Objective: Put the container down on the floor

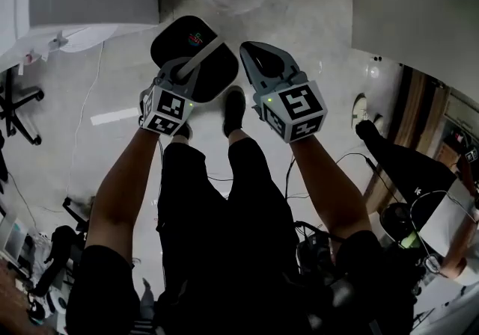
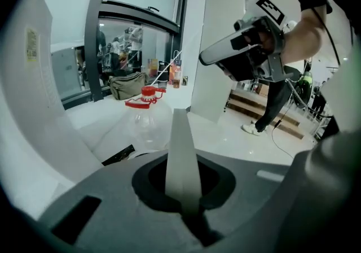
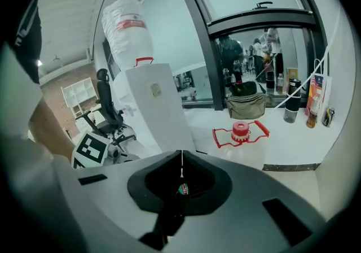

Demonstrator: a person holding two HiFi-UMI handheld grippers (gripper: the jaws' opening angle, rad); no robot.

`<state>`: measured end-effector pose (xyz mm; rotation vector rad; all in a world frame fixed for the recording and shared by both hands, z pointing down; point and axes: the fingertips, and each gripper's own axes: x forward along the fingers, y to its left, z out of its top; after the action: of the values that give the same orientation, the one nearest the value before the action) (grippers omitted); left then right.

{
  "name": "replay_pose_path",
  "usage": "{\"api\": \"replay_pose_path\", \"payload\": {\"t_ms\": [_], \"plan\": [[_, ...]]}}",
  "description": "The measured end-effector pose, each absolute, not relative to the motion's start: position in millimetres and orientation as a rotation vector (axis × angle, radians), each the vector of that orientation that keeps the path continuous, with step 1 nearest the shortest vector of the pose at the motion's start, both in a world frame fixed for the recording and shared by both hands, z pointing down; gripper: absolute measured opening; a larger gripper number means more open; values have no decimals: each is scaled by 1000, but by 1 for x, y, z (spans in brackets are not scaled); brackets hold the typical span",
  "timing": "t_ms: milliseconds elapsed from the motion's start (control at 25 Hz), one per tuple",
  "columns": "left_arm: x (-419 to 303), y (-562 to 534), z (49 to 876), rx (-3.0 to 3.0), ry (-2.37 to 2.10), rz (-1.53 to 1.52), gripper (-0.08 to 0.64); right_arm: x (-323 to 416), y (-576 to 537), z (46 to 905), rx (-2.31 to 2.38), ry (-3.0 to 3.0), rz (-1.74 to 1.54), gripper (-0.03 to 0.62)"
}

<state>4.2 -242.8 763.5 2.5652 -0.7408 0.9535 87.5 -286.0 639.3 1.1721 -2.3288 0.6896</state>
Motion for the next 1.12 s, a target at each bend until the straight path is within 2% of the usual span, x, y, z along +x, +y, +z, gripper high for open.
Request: {"api": "replay_pose_path", "payload": {"t_ms": [560, 1120], "plan": [[26, -231, 860, 2587, -617, 977, 11, 92, -263, 719, 1187, -2305, 764, 9], [24, -242, 905, 2637, -545, 1005, 9, 99, -260, 756, 1242, -2271, 804, 9]]}}
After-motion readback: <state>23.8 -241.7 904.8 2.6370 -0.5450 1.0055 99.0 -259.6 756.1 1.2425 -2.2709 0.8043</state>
